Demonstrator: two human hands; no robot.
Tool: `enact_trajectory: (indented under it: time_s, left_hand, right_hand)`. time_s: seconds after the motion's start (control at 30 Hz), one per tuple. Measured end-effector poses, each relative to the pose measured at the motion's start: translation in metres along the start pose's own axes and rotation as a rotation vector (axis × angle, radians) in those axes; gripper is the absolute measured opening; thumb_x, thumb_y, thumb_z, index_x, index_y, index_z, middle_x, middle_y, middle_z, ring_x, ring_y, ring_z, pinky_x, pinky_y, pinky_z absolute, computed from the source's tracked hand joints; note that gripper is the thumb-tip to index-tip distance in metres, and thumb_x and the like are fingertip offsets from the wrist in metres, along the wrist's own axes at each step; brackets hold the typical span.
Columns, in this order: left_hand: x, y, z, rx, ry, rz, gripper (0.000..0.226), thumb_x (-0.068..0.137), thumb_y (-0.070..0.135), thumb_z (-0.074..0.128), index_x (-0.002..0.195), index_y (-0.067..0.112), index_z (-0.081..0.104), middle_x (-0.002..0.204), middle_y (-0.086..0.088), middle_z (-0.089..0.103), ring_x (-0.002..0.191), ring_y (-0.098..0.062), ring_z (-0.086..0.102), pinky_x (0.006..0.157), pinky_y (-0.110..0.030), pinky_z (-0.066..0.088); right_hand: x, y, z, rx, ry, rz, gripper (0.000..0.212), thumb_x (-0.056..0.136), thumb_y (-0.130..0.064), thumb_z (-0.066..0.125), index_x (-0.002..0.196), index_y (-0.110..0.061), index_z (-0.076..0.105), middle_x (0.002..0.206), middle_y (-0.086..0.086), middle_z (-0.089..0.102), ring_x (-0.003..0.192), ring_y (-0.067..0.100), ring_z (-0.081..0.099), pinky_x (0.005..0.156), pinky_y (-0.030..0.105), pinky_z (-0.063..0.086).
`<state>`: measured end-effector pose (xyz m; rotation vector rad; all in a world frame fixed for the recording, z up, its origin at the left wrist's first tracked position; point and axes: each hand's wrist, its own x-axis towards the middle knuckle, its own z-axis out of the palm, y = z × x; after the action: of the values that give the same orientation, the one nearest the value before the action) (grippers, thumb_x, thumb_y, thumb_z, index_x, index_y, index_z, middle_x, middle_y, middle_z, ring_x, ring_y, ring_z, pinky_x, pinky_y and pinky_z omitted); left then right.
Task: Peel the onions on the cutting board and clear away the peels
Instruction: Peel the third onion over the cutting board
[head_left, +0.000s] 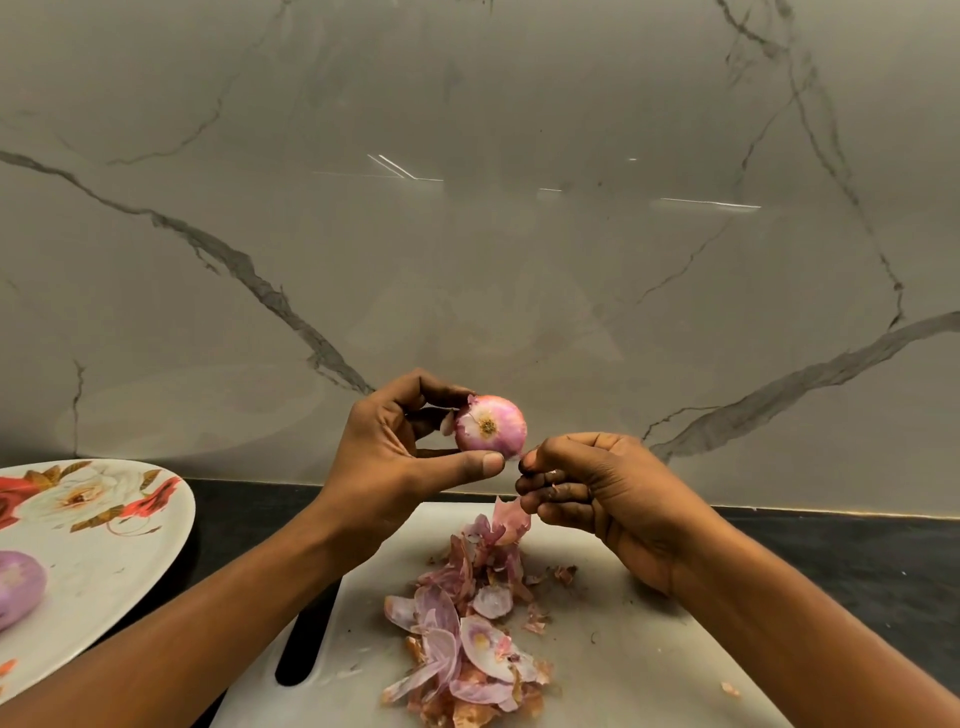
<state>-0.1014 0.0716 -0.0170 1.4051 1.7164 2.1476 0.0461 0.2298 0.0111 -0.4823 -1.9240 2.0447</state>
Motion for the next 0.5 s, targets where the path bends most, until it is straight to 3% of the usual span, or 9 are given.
enact_trajectory:
  time_s: [0.13,0.27,0.4,0.5]
  left_hand:
    - [0.0019,0.0021,-0.0005,-0.137,0.008,-0.103,0.059,0.058,0.018,0.103,0.108,0.019,0.072,0.110,-0.002,0.077,0.108,-0.030,0.075,0.084,-0.032,0.064]
    - [0.0036,0.0046,-0.0017,-0.307,-0.014,-0.170,0.048,0.071,0.007,0.087,0.116,0.014,0.071,0.113,-0.008,0.078,0.109,-0.033,0.075,0.083,-0.033,0.064]
    - [0.0044,0.0046,-0.0025,-0.301,-0.037,-0.202,0.048,0.075,0.003,0.084,0.121,0.013,0.073,0.117,-0.010,0.077,0.111,-0.034,0.075,0.085,-0.035,0.064]
    - [0.0023,0.0040,-0.0016,-0.263,-0.061,-0.215,0.051,0.073,0.003,0.085,0.122,0.013,0.074,0.119,-0.011,0.077,0.111,-0.036,0.074,0.087,-0.039,0.065]
  right_hand:
    - [0.0018,0.0004,-0.0018,0.000,0.026,-0.003,0.014,0.094,-0.008,0.070,0.091,0.003,0.077,0.081,0.017,0.077,0.067,0.020,0.074,0.060,0.023,0.061]
    - [0.0035,0.0022,-0.0040,-0.054,0.050,-0.005,0.014,0.094,-0.007,0.070,0.092,0.005,0.077,0.080,0.016,0.077,0.066,0.019,0.074,0.062,0.024,0.062]
    - [0.0019,-0.0003,-0.0036,-0.068,0.014,-0.035,0.006,0.089,-0.003,0.077,0.091,0.002,0.079,0.090,0.021,0.080,0.074,0.024,0.078,0.064,0.025,0.062]
    - [-0.0003,-0.0058,-0.0046,0.007,-0.036,-0.052,0.015,0.084,-0.003,0.079,0.097,0.003,0.080,0.097,0.026,0.079,0.081,0.030,0.080,0.067,0.026,0.064]
